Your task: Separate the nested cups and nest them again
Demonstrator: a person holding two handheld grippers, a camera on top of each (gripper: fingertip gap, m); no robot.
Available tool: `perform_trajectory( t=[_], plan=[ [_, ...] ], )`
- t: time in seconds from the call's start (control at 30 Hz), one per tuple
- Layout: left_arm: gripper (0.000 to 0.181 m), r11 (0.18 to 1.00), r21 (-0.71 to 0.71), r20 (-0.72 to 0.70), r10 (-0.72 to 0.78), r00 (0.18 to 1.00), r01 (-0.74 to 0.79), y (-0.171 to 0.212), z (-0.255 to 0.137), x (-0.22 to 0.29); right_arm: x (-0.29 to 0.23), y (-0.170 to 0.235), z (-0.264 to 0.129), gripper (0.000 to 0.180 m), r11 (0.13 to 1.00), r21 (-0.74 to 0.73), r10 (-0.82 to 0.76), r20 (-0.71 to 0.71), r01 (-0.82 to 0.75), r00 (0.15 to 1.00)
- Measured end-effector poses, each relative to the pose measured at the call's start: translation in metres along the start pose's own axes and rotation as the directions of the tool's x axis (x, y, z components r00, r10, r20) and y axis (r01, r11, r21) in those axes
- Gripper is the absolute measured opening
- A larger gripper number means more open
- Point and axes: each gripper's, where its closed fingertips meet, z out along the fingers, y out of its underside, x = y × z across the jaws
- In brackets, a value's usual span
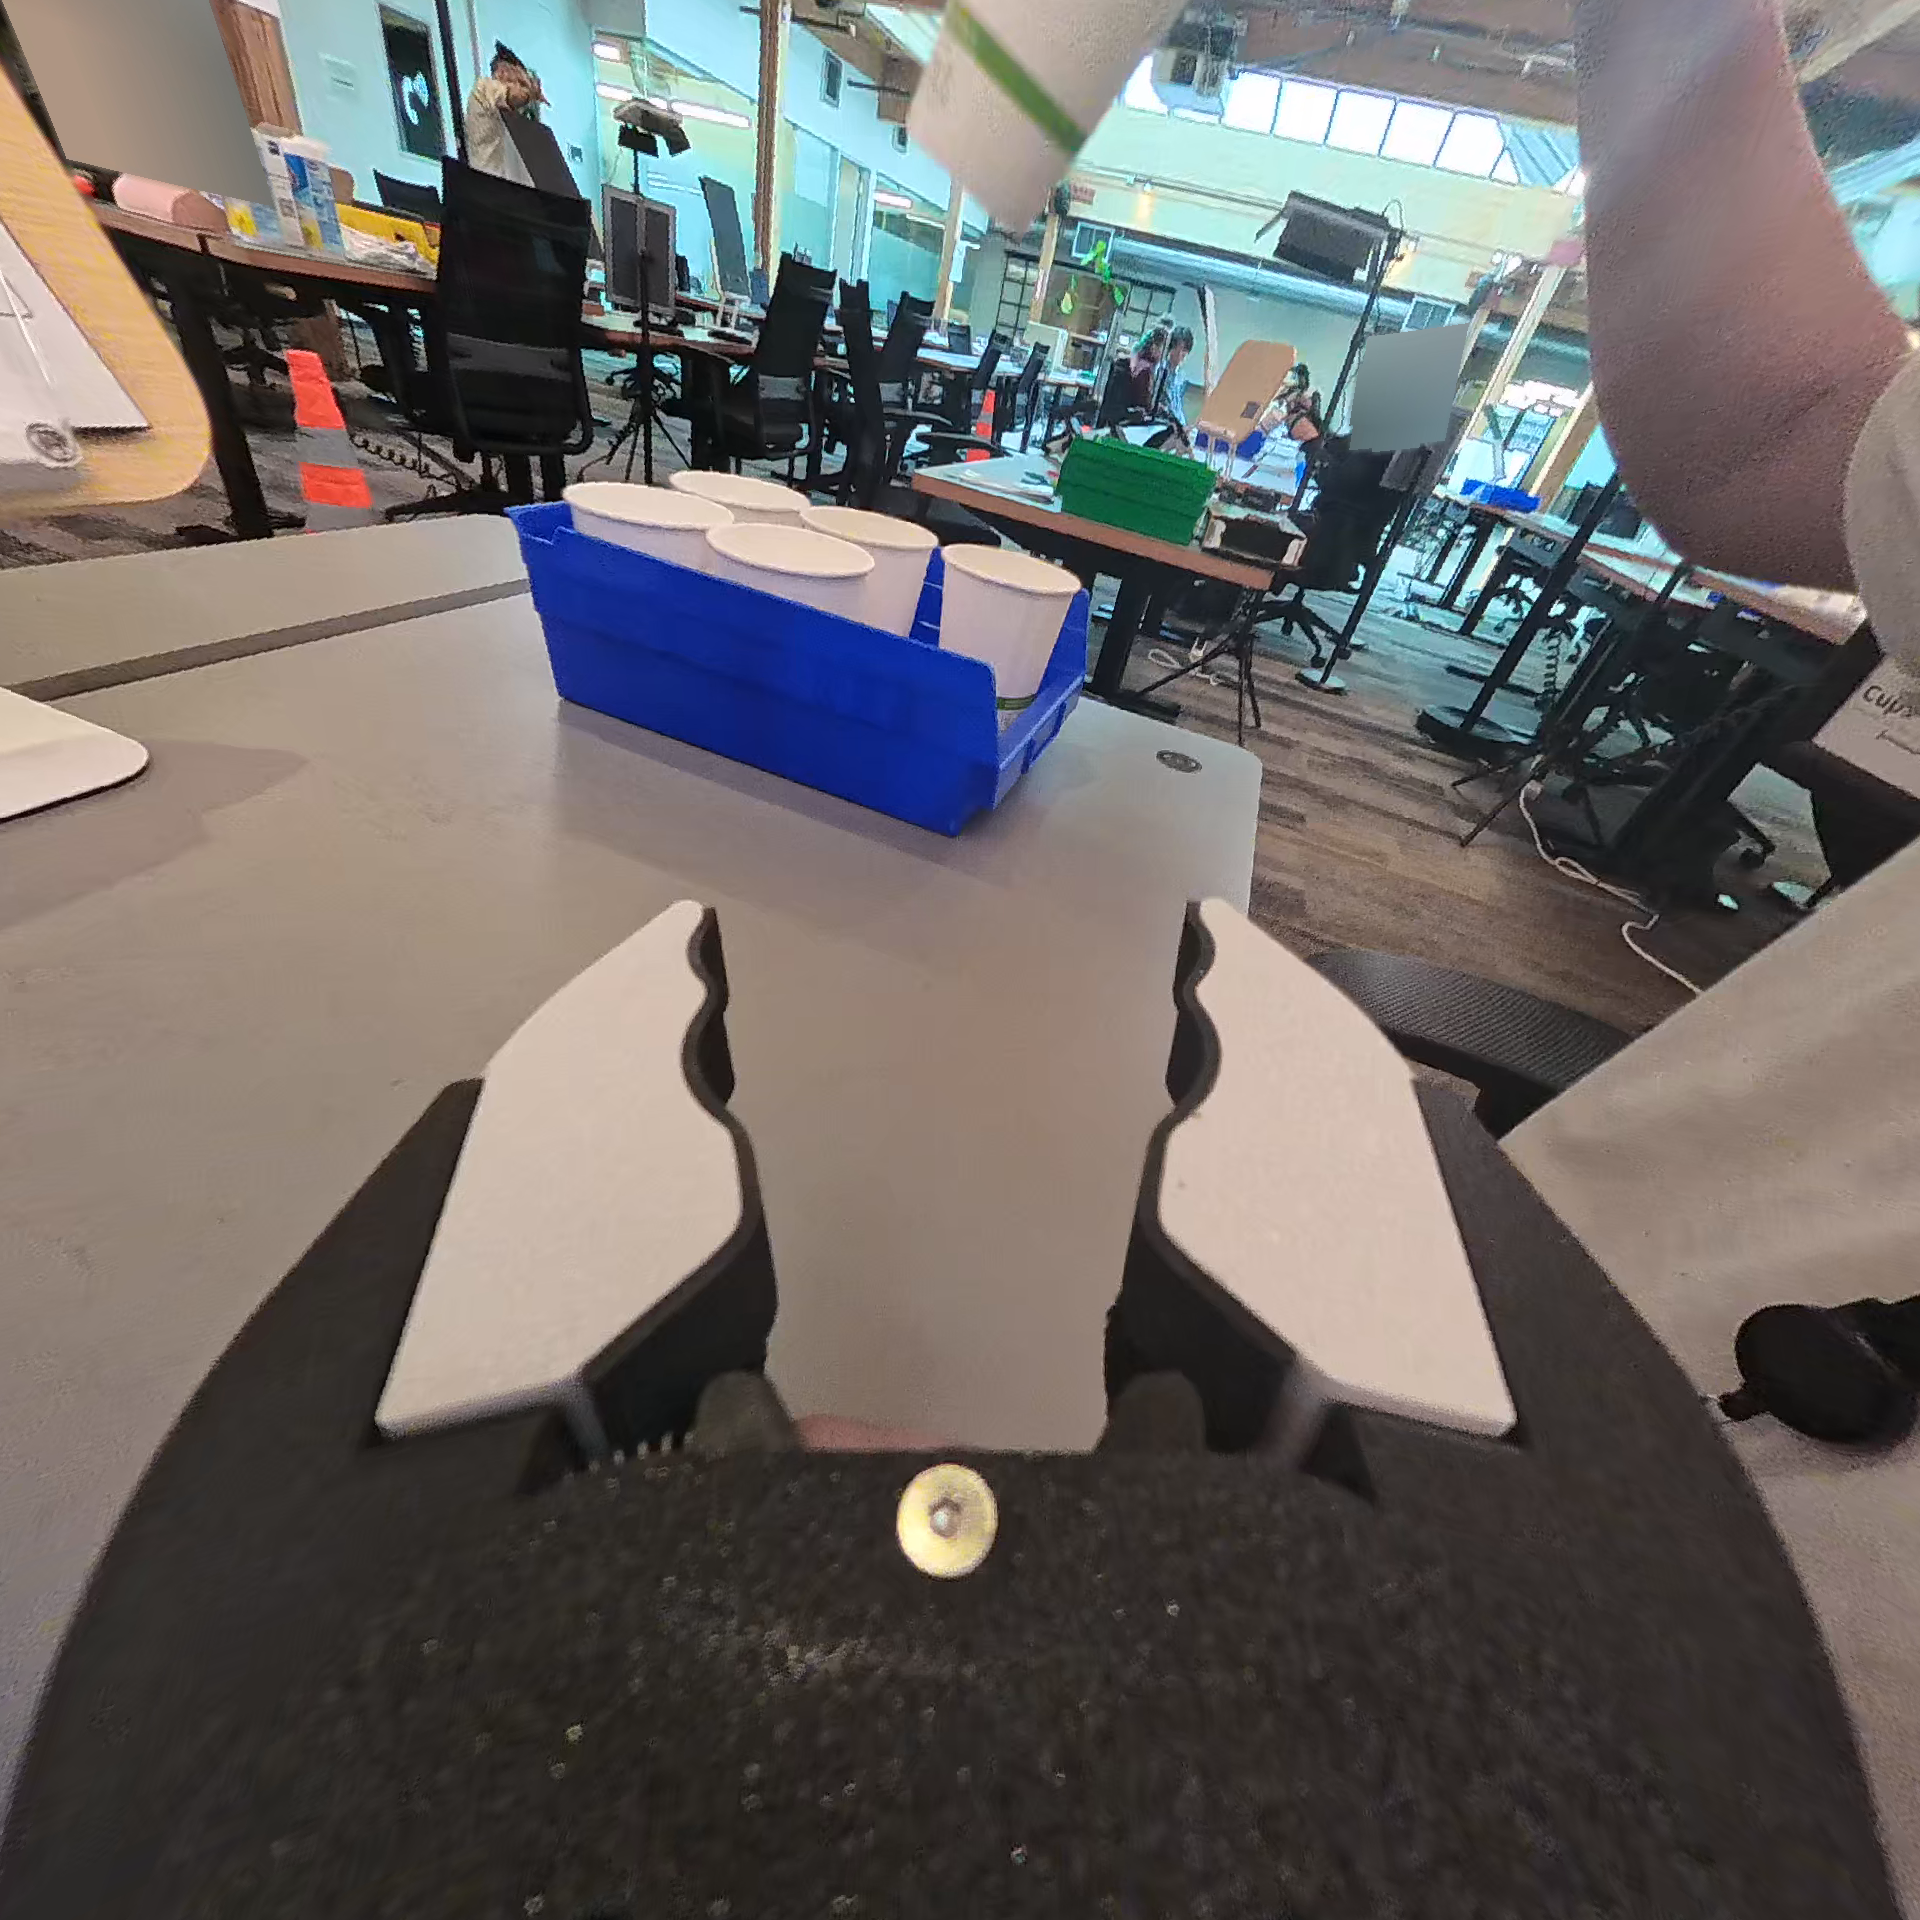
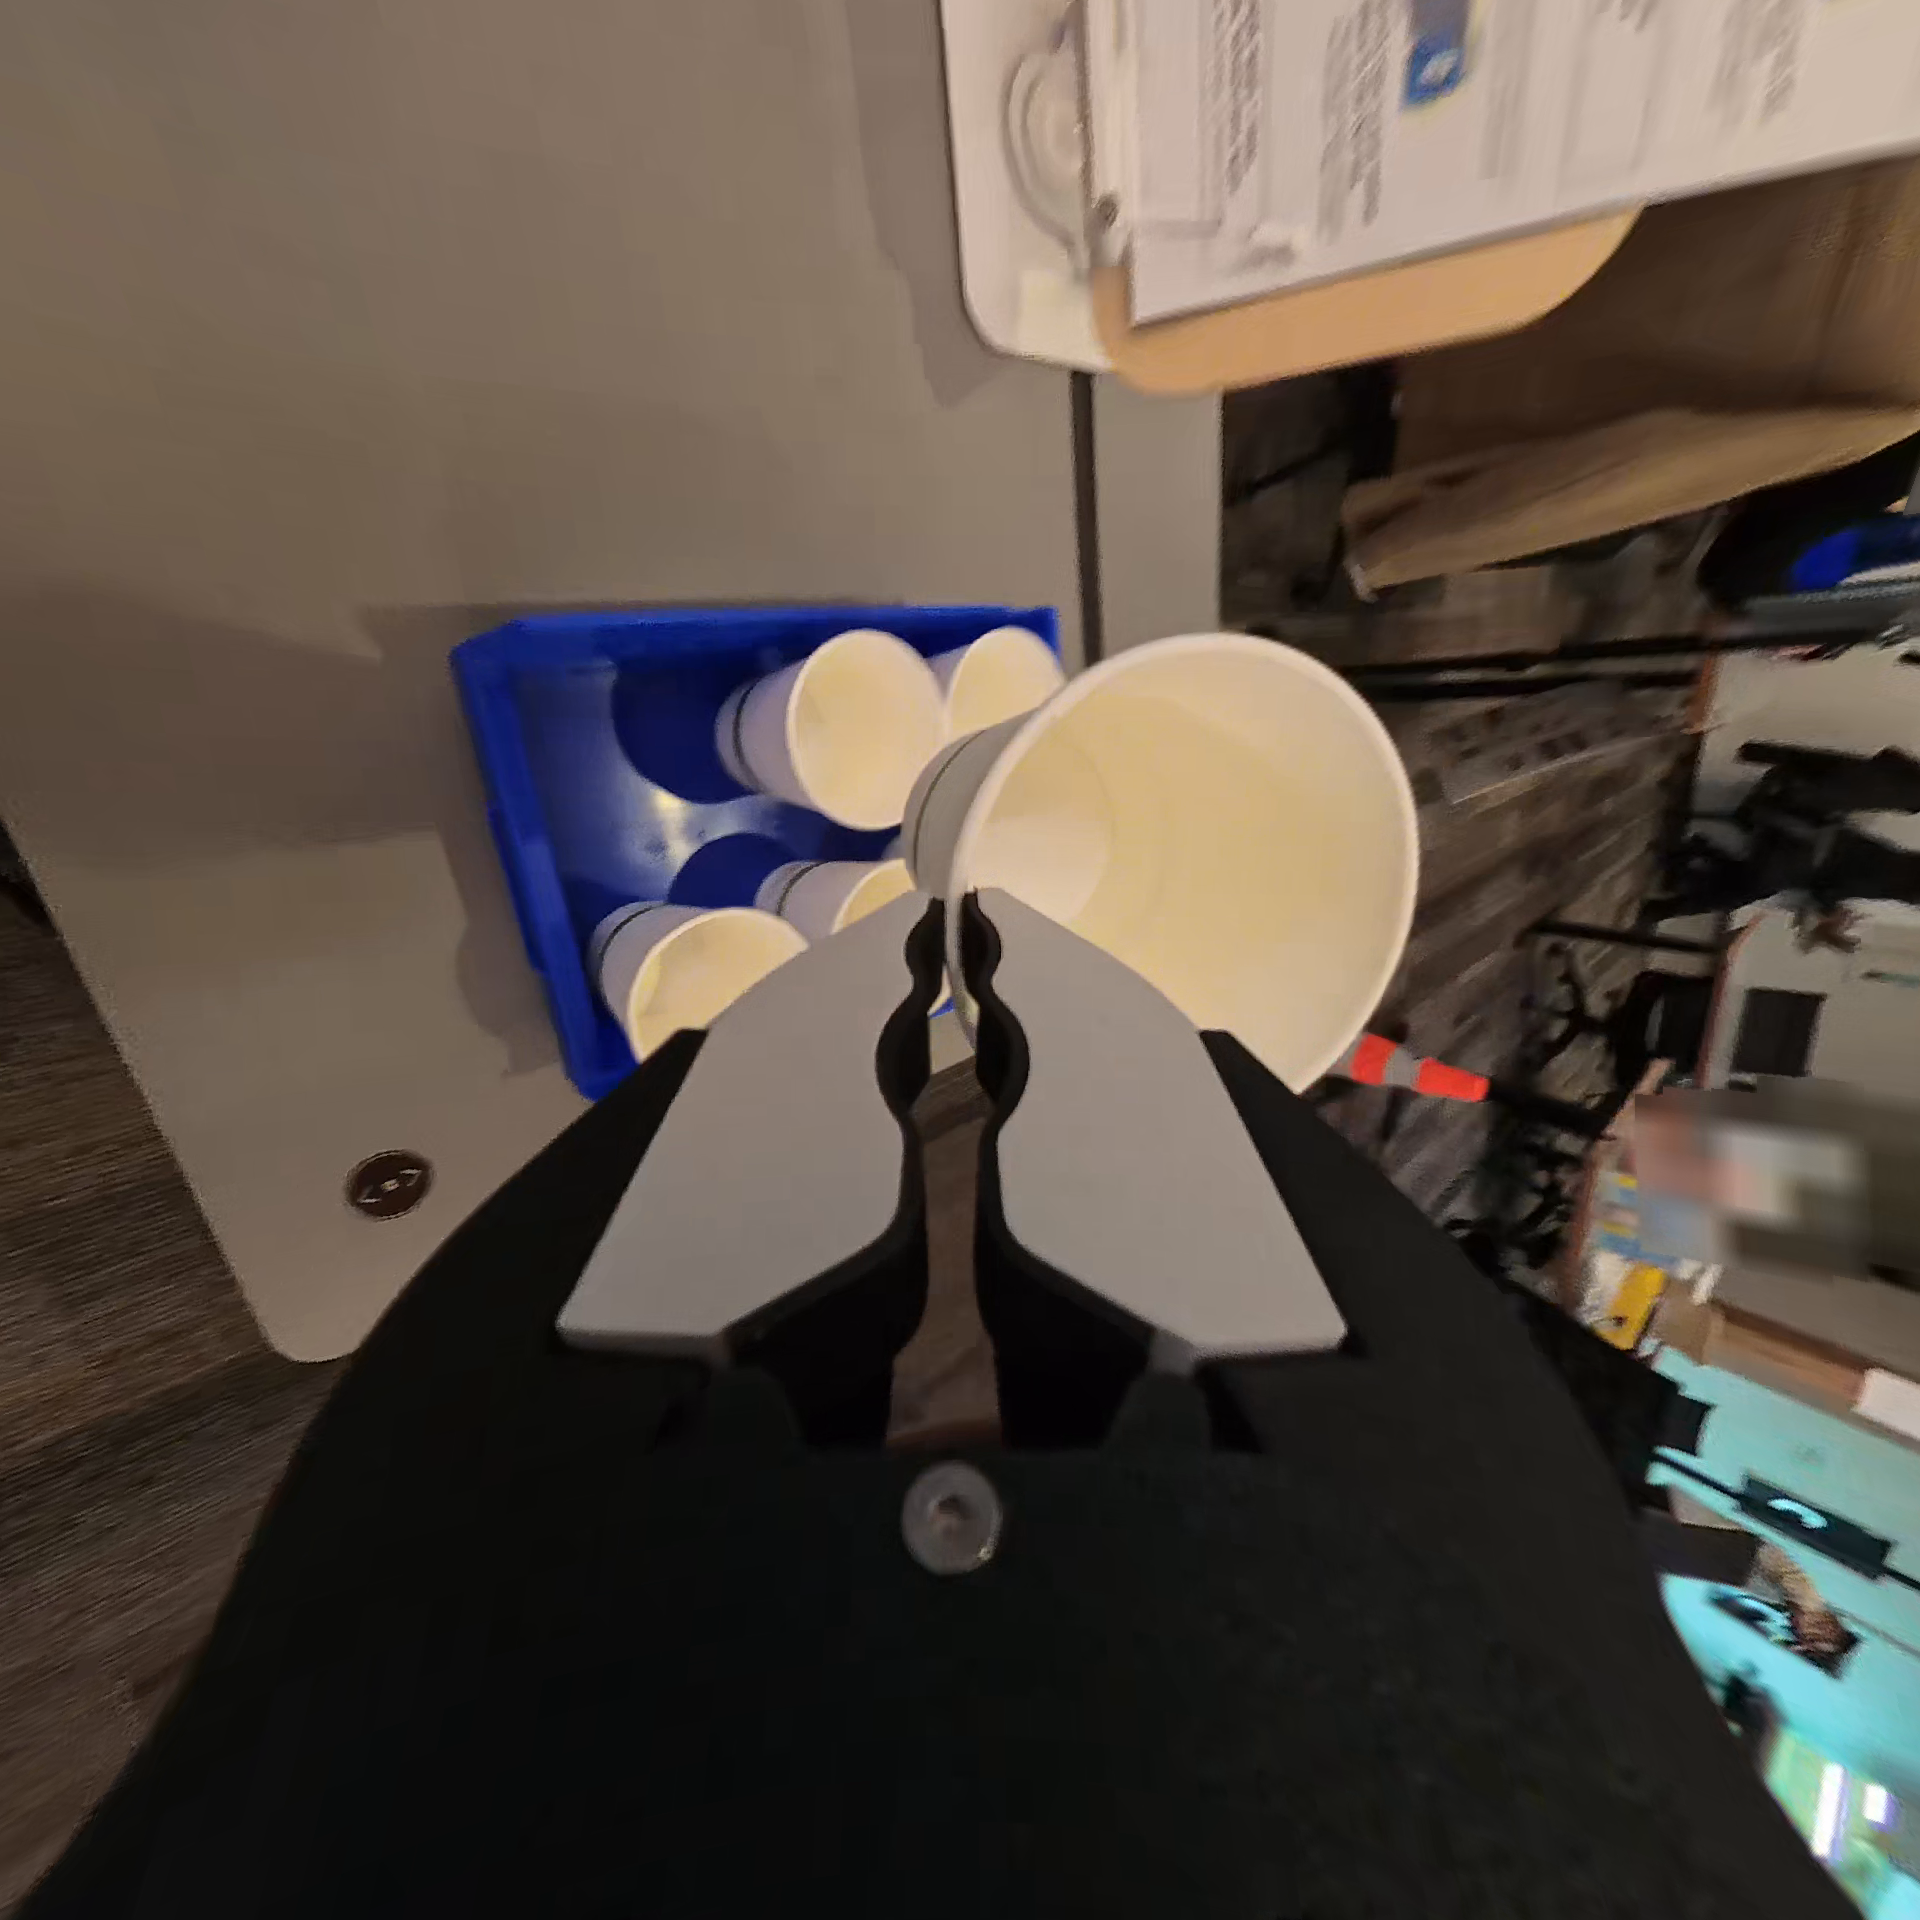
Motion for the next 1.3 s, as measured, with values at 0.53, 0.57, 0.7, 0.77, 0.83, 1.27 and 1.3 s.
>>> perform_trajectory(
  t=[0.53,0.57,0.7,0.77,0.83,1.27,1.3],
  plan=[
    [0.081,0.997,-0.080,-0.029,0.021,0.999,-0.023,0.018,0.017,0.011,-0.144,0.035,0.159,0.003,0.996,-0.043,0.084,0.368,-0.074,0.926],
    [0.081,0.997,-0.078,-0.029,0.023,0.999,-0.025,0.018,0.017,0.011,-0.145,0.034,0.164,0.003,0.996,-0.039,0.086,0.377,-0.077,0.922],
    [0.081,0.997,-0.079,-0.034,0.022,0.999,-0.025,0.018,0.017,0.012,-0.151,0.035,0.178,0.003,0.997,-0.041,0.083,0.418,-0.072,0.905],
    [0.081,0.996,-0.081,-0.033,0.021,0.999,-0.024,0.019,0.016,0.011,-0.153,0.035,0.181,0.003,0.997,-0.040,0.078,0.440,-0.067,0.895],
    [0.081,0.997,-0.081,-0.027,0.019,0.999,-0.021,0.019,0.016,0.009,-0.150,0.033,0.179,0.016,0.995,-0.038,0.095,0.442,-0.087,0.892],
    [0.077,0.998,-0.036,0.471,-0.035,0.882,0.058,0.018,-0.036,-0.042,-0.123,-0.055,0.095,0.024,0.516,0.588,0.748,0.044,-0.623,0.662],
    [0.077,0.997,-0.026,0.513,-0.048,0.857,0.072,0.021,-0.043,-0.043,-0.140,-0.061,0.108,0.029,0.447,0.586,0.798,0.081,-0.676,0.597]
  ],
)
